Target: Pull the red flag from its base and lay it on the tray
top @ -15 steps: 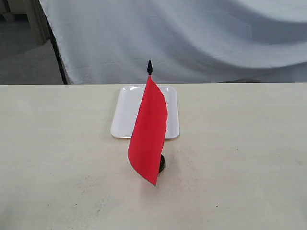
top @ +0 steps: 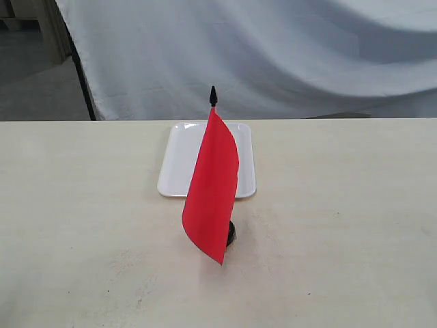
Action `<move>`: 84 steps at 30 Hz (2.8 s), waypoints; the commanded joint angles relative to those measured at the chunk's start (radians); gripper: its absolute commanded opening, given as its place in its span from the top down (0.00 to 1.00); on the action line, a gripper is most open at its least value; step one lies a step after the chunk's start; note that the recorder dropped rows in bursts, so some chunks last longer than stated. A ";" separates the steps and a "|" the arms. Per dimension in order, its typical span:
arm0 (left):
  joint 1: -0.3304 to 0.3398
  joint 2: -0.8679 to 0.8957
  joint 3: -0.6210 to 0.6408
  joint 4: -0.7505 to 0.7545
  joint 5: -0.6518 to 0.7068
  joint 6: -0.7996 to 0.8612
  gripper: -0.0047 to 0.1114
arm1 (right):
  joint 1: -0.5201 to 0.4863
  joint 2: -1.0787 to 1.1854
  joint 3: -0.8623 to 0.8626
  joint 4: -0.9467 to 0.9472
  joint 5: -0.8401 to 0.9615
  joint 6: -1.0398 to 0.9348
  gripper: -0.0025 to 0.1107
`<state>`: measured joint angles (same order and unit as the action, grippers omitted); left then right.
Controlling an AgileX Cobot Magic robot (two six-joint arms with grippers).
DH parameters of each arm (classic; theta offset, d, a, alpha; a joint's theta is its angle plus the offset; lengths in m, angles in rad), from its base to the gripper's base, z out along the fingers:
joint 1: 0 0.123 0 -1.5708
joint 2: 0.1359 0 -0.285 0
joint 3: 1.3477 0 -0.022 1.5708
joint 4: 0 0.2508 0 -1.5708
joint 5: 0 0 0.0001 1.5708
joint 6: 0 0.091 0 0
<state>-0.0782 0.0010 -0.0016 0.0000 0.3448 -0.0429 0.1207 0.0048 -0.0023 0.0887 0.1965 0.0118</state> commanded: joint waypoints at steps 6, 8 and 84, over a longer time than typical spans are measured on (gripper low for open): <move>-0.007 -0.001 0.002 0.000 -0.002 0.001 0.96 | 0.002 -0.005 0.002 -0.007 -0.211 0.003 0.98; -0.007 -0.001 0.002 0.000 -0.002 0.001 0.96 | 0.002 -0.005 0.002 -0.007 -0.320 0.003 0.98; -0.007 -0.001 0.002 0.000 -0.002 0.001 0.96 | 0.073 2.021 -0.573 -0.993 -1.418 0.254 0.05</move>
<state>-0.0782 0.0010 -0.0016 0.0000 0.3448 -0.0429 0.1635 2.0201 -0.5617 -0.9222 -1.2020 0.2610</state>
